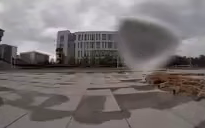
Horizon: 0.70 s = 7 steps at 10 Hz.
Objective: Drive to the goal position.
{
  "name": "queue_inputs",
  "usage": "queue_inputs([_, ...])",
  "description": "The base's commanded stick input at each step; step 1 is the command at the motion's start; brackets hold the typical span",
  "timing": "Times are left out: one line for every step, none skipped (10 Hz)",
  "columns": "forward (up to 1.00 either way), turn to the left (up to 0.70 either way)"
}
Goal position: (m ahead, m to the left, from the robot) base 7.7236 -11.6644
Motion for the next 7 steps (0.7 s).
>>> queue_inputs([0.70, 0.00])
queue_inputs([0.70, 0.00])
queue_inputs([0.70, 0.00])
queue_inputs([0.70, 0.00])
queue_inputs([0.70, 0.00])
queue_inputs([0.70, 0.00])
queue_inputs([0.70, 0.00])
